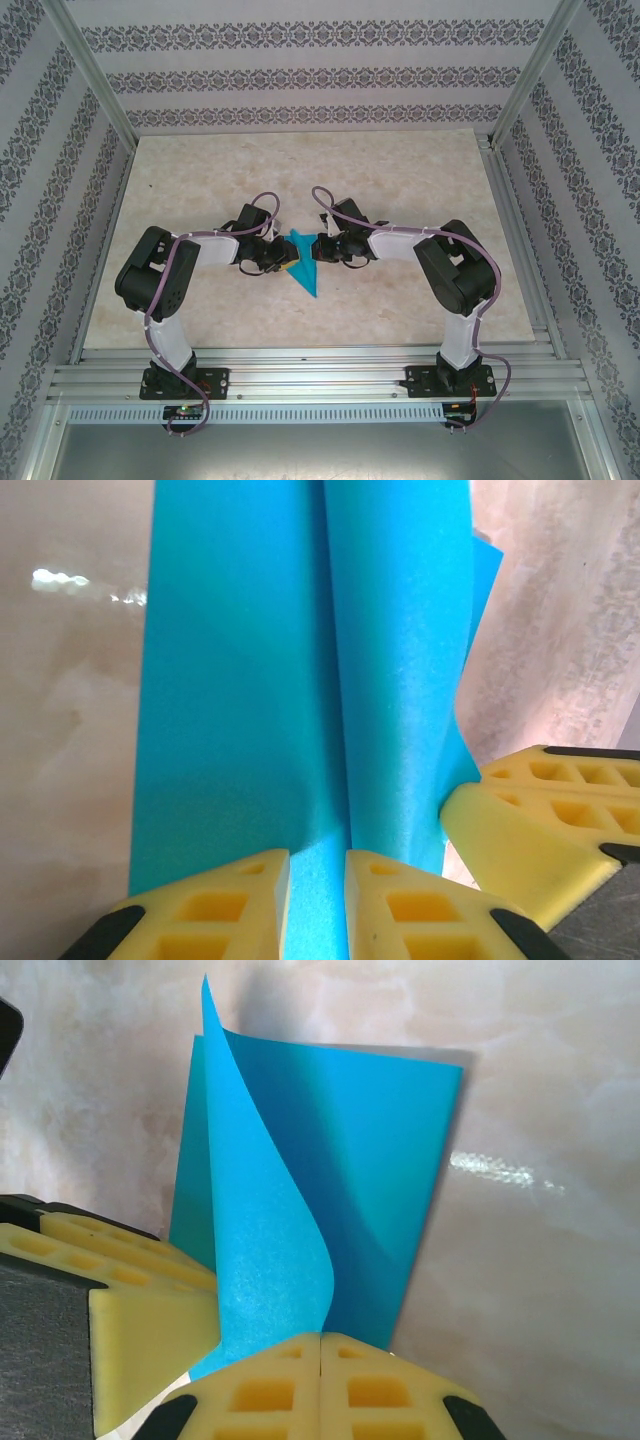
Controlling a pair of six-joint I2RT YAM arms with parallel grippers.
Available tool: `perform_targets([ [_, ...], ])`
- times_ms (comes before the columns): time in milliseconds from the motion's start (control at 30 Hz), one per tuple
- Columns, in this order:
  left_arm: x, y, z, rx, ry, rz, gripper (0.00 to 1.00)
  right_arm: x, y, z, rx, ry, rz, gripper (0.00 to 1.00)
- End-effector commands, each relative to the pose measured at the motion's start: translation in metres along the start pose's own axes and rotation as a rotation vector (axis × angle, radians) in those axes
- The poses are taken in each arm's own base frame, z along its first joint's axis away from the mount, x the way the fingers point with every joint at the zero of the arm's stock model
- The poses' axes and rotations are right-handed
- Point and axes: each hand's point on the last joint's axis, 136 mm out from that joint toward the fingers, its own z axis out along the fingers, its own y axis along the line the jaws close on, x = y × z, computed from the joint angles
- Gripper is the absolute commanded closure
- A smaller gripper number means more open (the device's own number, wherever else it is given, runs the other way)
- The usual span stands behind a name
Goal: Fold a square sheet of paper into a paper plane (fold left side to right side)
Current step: Fourth fold the wing at the center of the table.
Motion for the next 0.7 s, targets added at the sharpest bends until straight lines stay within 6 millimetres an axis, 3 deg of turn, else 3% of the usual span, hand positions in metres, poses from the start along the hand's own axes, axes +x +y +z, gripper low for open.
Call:
perform_targets([
  [0, 0.003, 0.01, 0.011, -0.047, 0.01, 0.015, 0.76, -0.009, -0.003, -0.002, 0.016, -0.019, -0.015, 1.0],
  [667, 0.003, 0.009, 0.01, -0.05, 0.012, 0.021, 0.76, 0.007, -0.027, 0.012, 0.087, 0.035, -0.001, 1.0],
])
